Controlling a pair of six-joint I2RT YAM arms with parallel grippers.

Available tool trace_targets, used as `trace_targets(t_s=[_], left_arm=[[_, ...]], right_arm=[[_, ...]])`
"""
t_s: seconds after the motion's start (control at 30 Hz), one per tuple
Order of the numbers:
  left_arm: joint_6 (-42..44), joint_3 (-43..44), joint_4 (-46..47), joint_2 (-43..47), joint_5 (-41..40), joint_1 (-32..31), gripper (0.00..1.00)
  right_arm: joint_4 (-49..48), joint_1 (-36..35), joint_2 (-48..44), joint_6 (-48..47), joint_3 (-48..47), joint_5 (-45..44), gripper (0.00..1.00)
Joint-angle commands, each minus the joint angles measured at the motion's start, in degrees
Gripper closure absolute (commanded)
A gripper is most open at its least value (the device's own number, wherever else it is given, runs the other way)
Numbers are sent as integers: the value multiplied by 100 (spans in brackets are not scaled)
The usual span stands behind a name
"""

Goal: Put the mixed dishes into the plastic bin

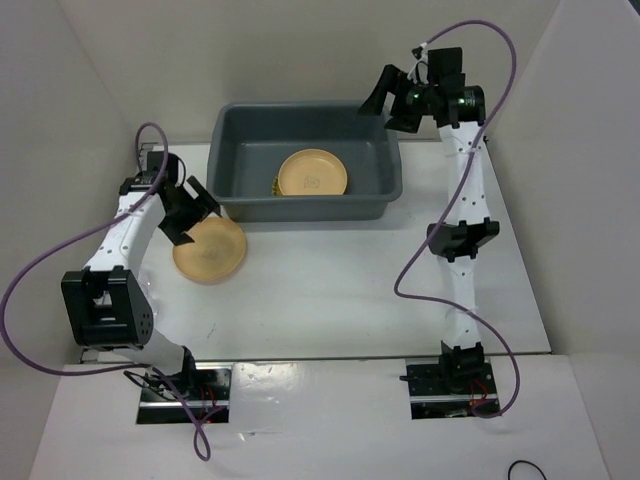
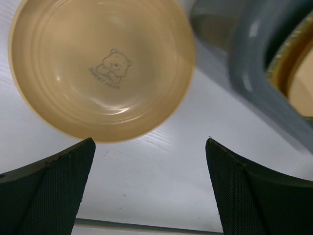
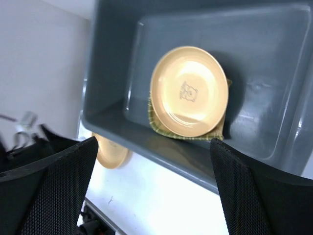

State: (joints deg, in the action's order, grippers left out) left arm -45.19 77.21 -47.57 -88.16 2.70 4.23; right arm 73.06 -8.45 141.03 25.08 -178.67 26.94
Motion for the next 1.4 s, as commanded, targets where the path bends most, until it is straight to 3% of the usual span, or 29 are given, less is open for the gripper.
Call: trace_targets(t_s=[0.0,0.17,0.47,0.73,0.97,1.27,1.37], left_arm=[[89,-425,90,-122,-375,-27,0],[291,-637,248,-447,-857,-27,0],[1046,180,-16,-1466,-1922,-27,0],[1521,-12,90,-1590,-2546,235,0],[1847,-584,617,-1476,-1677,702,0],[1847,-1050,1153,-1757,-587,816,0],[1847,-1181,1364,-1818,-244,816,9]], right_arm=[[16,-52,-163,-231,-63,197,1],[-55,1,-225,-293,-63,425,1],[95,115,-278,-416,-63,532,1],[147,115,-331,-522,-63,584,1],[147,115,-331,-469,-63,690,1],[147,115,-436,-416,-63,743,1],[147,115,-436,-416,-63,804,1]])
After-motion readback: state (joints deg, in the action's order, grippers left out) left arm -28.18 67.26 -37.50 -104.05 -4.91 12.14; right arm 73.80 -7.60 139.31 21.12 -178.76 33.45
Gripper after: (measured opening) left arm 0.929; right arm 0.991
